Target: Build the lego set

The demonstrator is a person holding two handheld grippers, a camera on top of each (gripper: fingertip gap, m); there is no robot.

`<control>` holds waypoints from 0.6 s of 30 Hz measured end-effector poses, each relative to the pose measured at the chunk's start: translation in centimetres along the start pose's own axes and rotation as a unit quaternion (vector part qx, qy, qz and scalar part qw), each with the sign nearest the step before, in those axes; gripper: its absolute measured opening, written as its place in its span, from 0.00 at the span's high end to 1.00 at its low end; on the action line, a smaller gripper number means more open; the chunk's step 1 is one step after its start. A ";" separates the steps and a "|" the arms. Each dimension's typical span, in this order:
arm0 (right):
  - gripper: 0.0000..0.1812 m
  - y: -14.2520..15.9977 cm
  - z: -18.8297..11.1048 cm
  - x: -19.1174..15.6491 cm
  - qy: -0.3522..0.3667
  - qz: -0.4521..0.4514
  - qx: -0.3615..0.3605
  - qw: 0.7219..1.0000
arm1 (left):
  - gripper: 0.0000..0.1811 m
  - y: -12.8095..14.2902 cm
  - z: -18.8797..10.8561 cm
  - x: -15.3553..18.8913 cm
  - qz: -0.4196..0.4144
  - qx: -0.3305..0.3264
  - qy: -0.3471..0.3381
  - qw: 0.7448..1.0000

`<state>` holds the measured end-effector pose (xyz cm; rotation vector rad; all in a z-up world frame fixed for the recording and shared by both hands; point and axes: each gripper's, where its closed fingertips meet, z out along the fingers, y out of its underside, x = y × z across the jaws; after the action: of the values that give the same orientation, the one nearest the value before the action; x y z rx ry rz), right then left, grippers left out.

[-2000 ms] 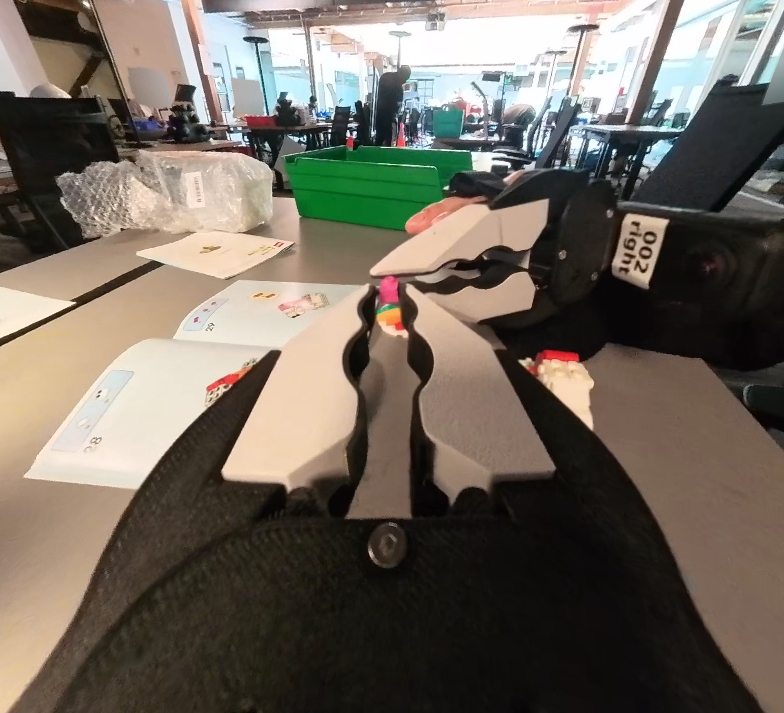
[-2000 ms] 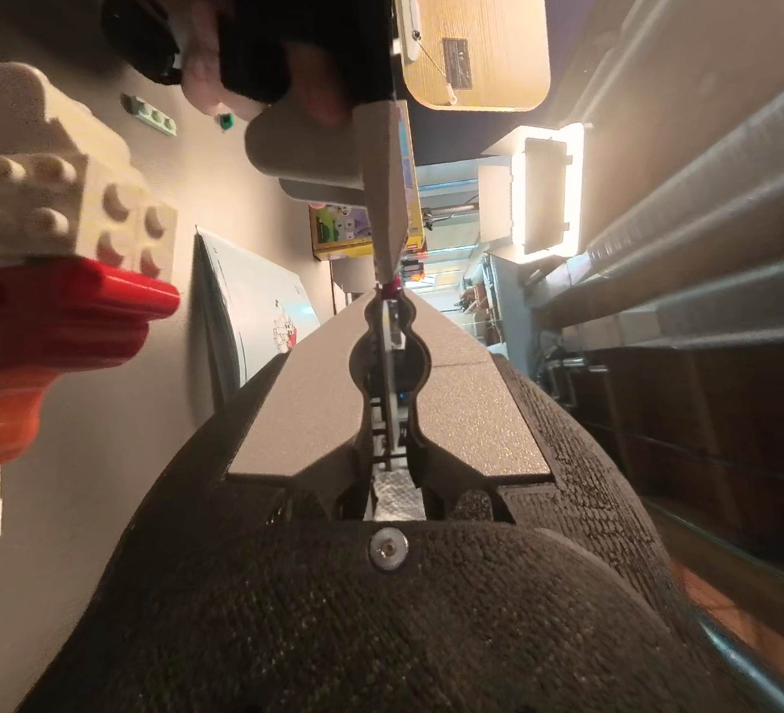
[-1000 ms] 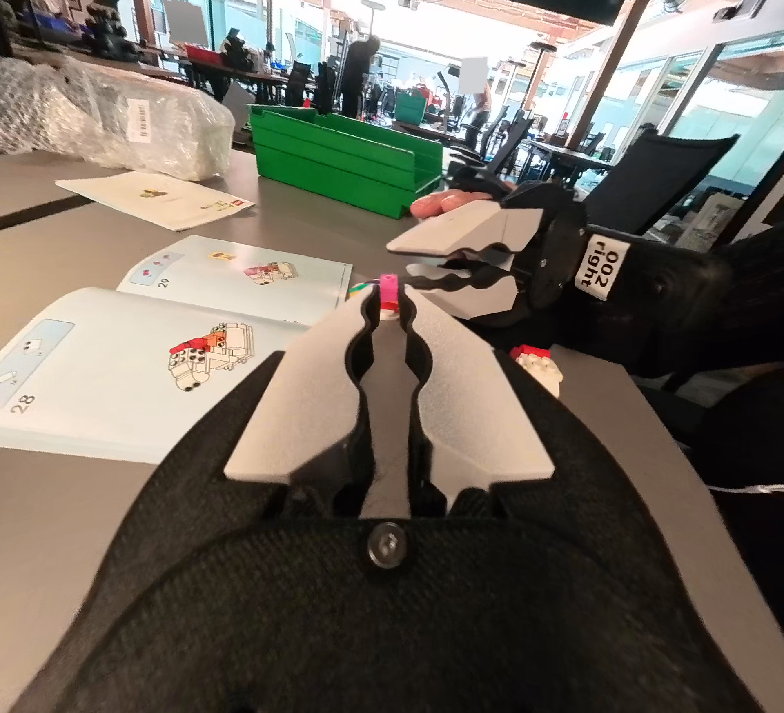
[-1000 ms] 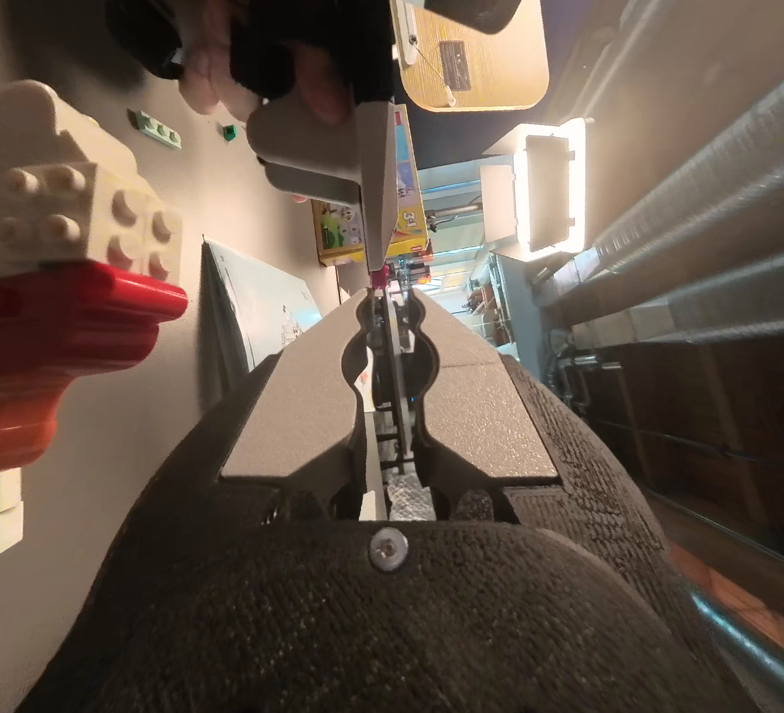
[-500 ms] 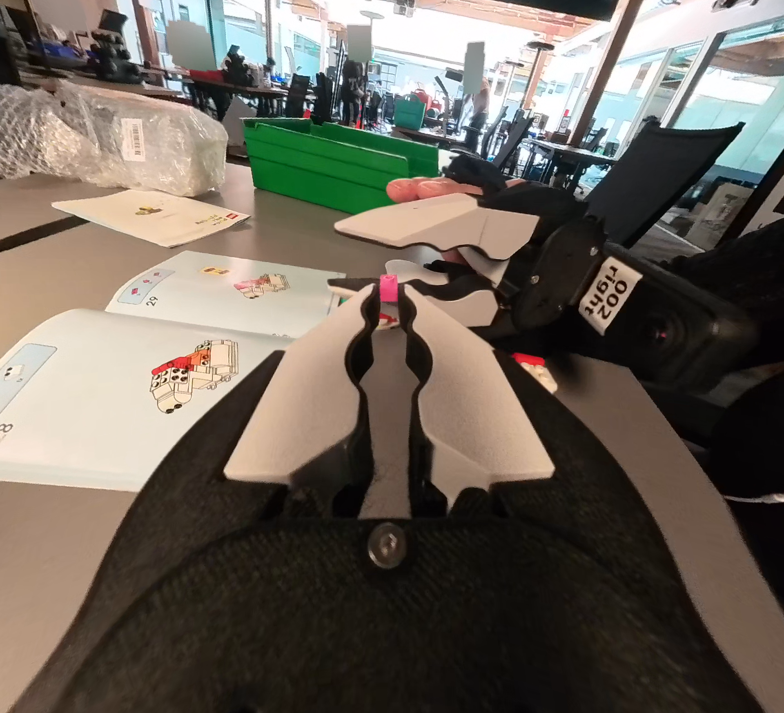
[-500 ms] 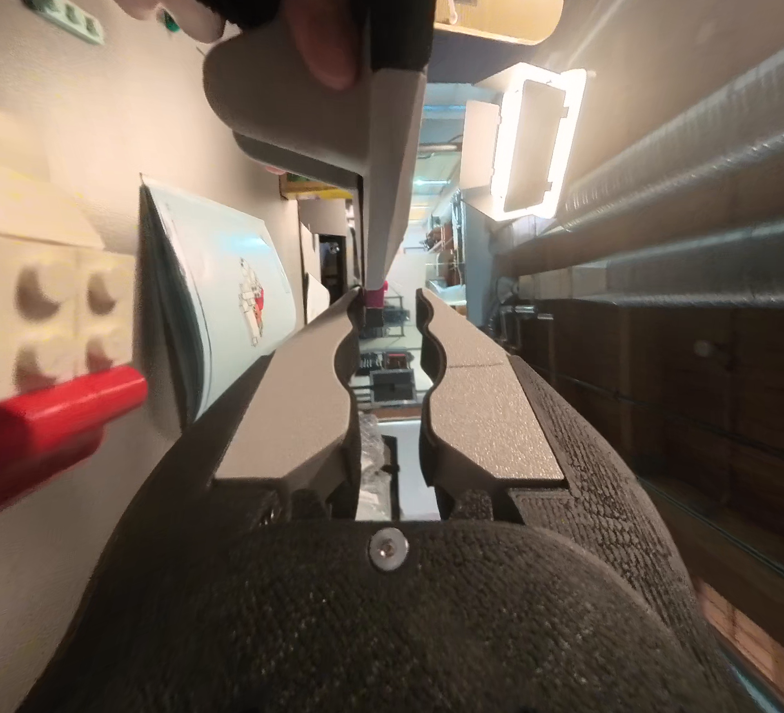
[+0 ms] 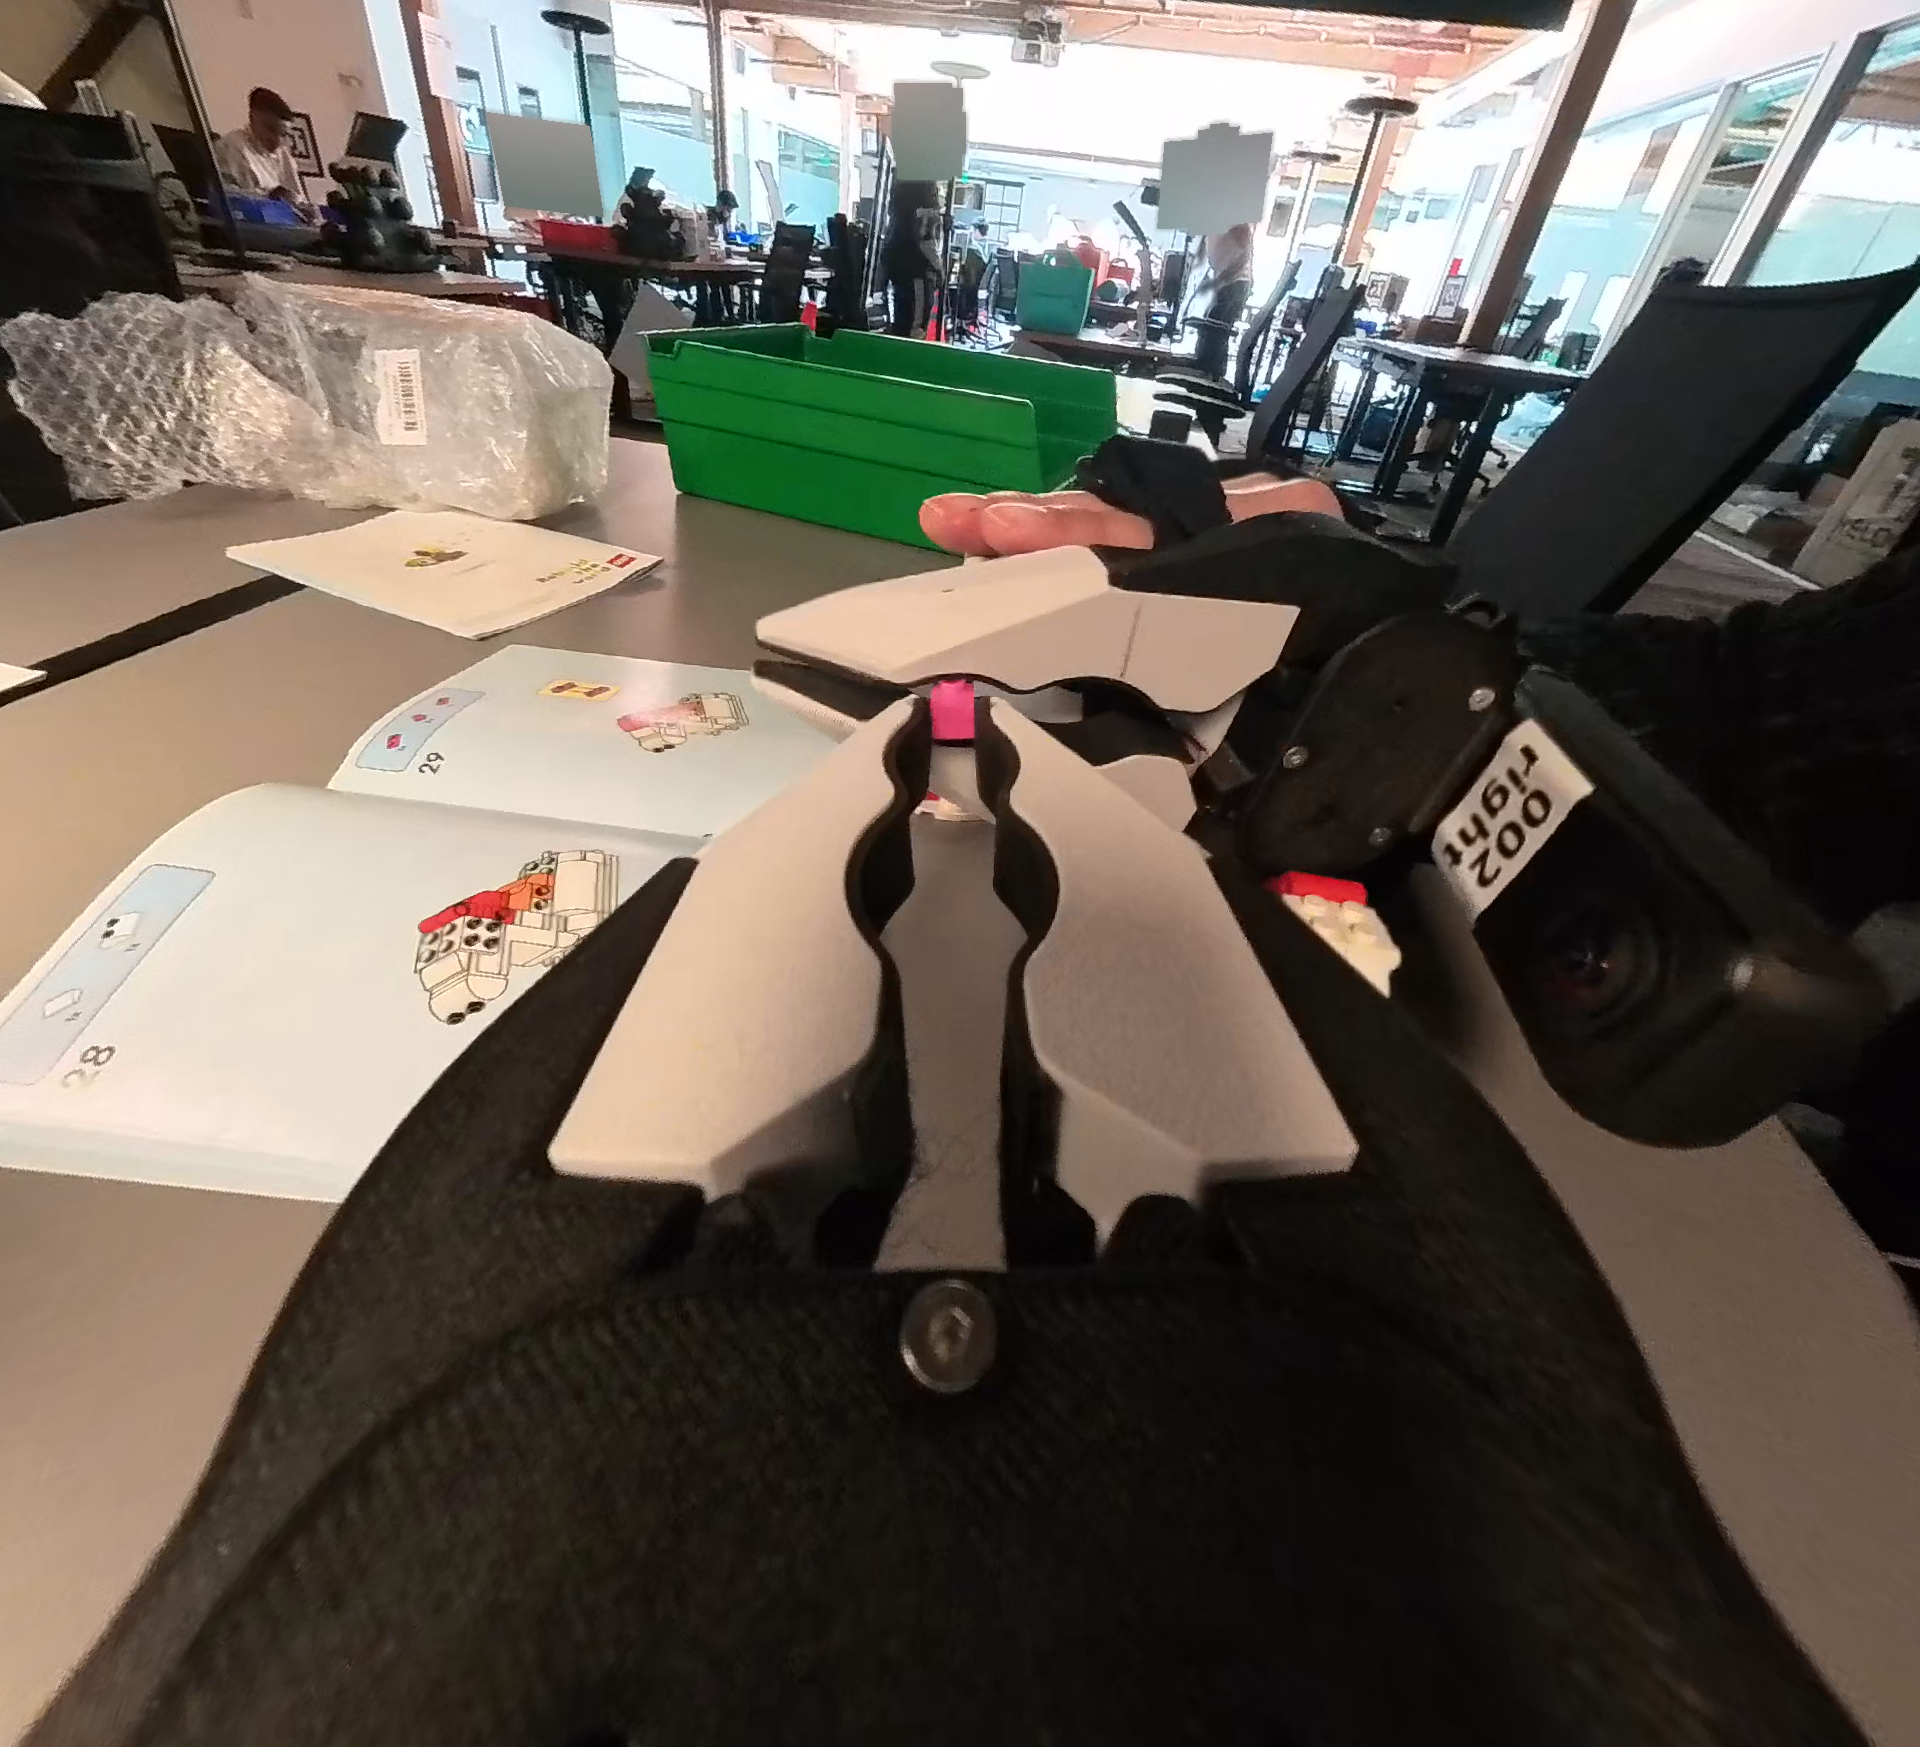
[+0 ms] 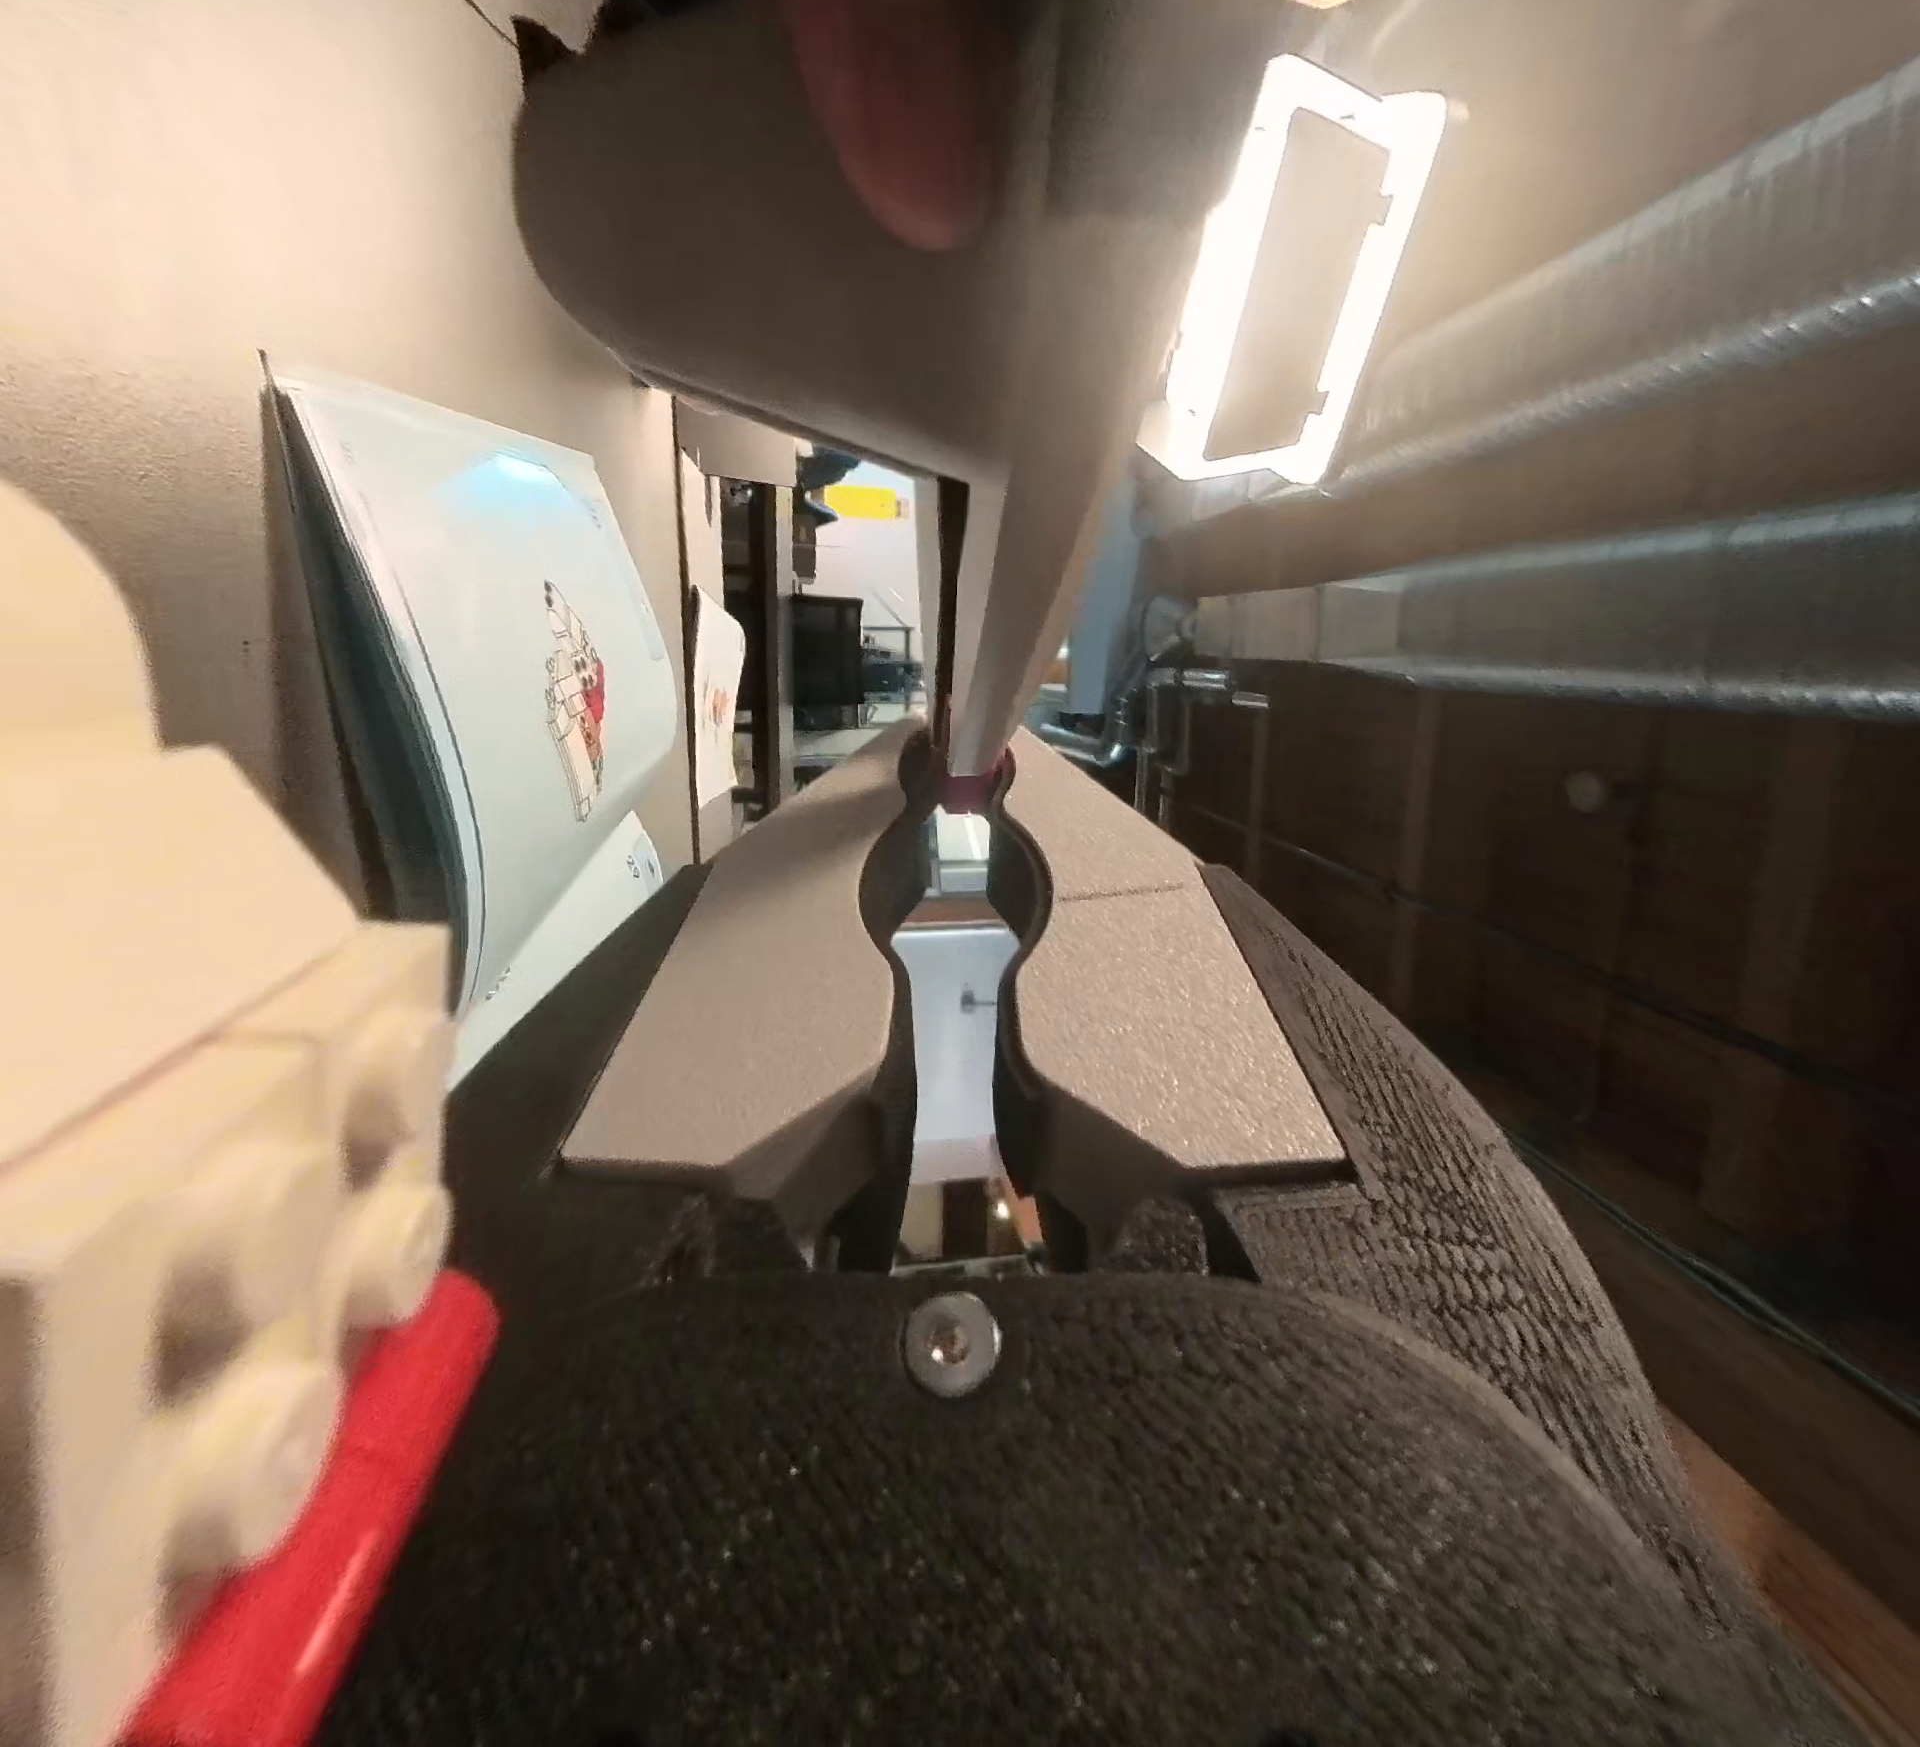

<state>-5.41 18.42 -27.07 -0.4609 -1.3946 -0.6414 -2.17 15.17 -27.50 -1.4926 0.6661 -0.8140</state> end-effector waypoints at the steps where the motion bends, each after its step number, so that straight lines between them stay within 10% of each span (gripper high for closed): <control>1: 0.99 0.0 0.0 0.0 0.002 0.002 -0.002 1.000 | 0.96 0.0 0.0 0.0 -0.001 0.000 0.000 1.000; 18: 1.00 2.2 0.2 -0.2 -0.030 0.078 -0.024 0.996 | 0.91 -1.1 -1.1 -1.4 0.073 0.044 -0.074 0.994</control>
<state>-4.11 20.23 -27.10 -0.6260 -1.3867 -0.5376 -3.95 15.68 -26.54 -1.3926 0.6124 -0.6078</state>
